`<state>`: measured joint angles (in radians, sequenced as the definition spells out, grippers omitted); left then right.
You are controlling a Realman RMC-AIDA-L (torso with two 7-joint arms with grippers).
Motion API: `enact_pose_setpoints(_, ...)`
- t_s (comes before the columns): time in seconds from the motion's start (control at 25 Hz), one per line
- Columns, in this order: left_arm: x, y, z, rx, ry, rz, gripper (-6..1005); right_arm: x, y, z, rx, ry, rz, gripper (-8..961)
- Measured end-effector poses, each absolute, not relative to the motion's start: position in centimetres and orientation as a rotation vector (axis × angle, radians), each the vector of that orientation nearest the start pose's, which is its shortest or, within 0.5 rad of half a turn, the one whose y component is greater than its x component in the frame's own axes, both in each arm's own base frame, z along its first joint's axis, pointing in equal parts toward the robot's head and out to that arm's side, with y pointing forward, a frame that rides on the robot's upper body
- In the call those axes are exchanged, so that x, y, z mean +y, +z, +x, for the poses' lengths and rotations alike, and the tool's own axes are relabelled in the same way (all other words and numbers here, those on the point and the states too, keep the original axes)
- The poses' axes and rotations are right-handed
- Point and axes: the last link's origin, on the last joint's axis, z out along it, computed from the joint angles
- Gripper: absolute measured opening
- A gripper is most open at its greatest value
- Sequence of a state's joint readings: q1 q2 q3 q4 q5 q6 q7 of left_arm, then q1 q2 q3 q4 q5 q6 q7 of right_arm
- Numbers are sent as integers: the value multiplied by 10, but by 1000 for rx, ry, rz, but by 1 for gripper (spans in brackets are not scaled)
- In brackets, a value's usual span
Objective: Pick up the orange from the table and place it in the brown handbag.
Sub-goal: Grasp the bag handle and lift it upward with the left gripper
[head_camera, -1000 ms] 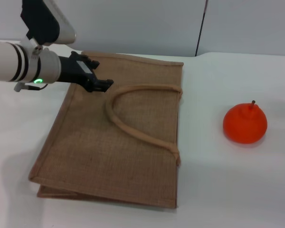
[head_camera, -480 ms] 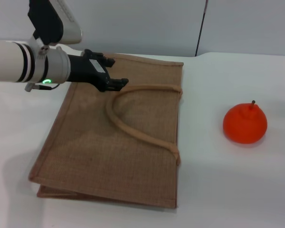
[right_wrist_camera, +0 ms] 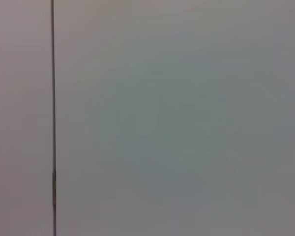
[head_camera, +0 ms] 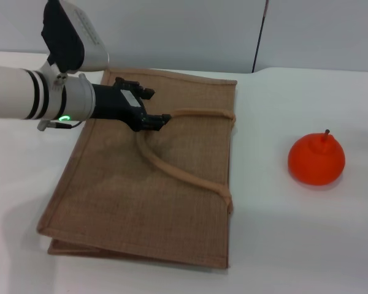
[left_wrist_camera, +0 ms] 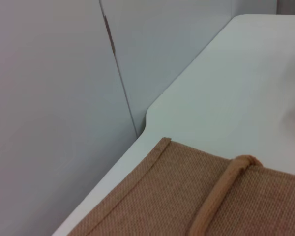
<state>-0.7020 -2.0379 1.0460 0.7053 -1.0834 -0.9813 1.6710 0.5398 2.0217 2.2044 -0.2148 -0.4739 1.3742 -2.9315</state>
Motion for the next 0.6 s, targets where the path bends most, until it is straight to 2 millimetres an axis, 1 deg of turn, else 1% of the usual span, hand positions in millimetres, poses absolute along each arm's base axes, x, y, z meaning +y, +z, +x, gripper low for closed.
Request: enact_pose_setpoints(0.6, 425, -14, -248, -365, -82, -2525, 660, 318, 9, 342, 511, 719, -1584, 894)
